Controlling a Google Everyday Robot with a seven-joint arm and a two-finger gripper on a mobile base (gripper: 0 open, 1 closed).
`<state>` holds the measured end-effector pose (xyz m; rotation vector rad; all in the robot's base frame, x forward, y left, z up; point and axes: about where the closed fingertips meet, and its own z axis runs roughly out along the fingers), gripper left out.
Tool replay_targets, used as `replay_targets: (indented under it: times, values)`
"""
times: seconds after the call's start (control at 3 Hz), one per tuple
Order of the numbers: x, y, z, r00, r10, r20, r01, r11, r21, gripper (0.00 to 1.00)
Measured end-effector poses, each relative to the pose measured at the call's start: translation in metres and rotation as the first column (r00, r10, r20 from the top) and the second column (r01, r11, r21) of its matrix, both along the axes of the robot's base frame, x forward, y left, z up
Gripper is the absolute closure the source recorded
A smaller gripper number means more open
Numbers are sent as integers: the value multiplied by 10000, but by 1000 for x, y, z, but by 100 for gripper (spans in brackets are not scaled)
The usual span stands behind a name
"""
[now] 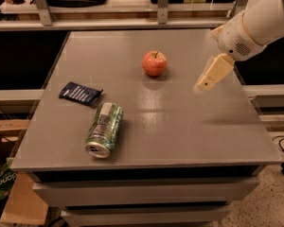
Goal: Pick apple
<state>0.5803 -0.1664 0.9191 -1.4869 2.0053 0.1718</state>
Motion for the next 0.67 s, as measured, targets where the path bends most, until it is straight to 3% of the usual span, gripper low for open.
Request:
replay_targets:
  times: [0.67]
  values:
    - [17,54,-10,9890,1388,514,-1440,9825,1180,0]
